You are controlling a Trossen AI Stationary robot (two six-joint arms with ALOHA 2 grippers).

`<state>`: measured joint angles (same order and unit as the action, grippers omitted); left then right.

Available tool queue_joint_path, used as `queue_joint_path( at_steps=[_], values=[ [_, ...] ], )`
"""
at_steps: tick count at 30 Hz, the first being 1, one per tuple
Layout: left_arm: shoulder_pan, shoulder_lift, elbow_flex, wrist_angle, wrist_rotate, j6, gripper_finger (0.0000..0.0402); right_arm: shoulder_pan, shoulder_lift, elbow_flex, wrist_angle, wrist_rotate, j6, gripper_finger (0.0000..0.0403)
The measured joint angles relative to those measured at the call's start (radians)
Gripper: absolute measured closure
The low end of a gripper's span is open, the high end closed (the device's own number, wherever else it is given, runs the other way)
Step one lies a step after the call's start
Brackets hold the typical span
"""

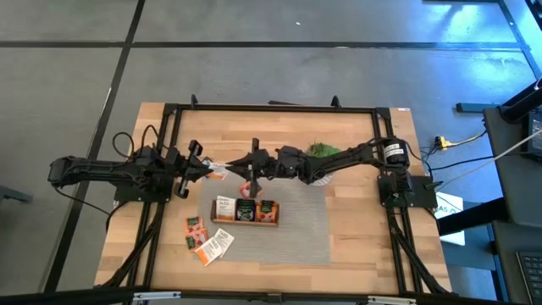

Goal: Pick & Place Tea
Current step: Put the white tea bag into the left section of the wooden organizer

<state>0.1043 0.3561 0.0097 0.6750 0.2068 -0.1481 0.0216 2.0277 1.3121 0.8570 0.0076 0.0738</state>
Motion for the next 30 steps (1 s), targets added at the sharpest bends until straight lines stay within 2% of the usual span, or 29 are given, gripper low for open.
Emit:
queue_joint_path(
  at_steps=[3,7,12,15,17,19,23,26,30],
  values=[
    [0.0,0.0,0.0,0.0,0.002,-0.005,0.0395,0.001,0.0,0.0,-0.003,-0.007,0.002,0.0393],
    [0.0,0.0,0.0,-0.007,0.002,-0.024,0.0395,0.0,0.0,0.0,-0.01,-0.008,0.047,0.0391],
    [0.001,-0.006,0.0,-0.014,0.02,-0.054,0.0395,0.001,0.0,0.001,-0.027,-0.013,0.031,0.0397],
    [0.011,-0.014,0.003,-0.031,0.078,-0.071,0.0393,0.004,0.0,0.002,-0.051,-0.083,0.037,0.0398],
    [0.023,-0.016,0.016,-0.064,0.107,-0.125,0.0392,0.008,0.0,0.002,-0.092,-0.141,0.054,0.0399],
    [0.035,-0.016,0.044,-0.113,0.126,-0.14,0.0392,0.015,0.001,0.002,-0.149,-0.154,0.079,0.0399],
    [0.049,-0.016,0.118,-0.222,0.126,-0.083,0.0394,0.036,0.002,0.014,-0.264,-0.154,0.082,0.0399],
    [0.051,-0.017,0.176,-0.285,0.118,-0.066,0.0395,0.057,0.003,0.061,-0.374,-0.115,0.094,0.0399],
    [0.051,-0.016,0.194,-0.35,0.107,-0.067,0.0392,0.086,0.003,0.094,-0.47,-0.101,0.138,0.04]
  ],
)
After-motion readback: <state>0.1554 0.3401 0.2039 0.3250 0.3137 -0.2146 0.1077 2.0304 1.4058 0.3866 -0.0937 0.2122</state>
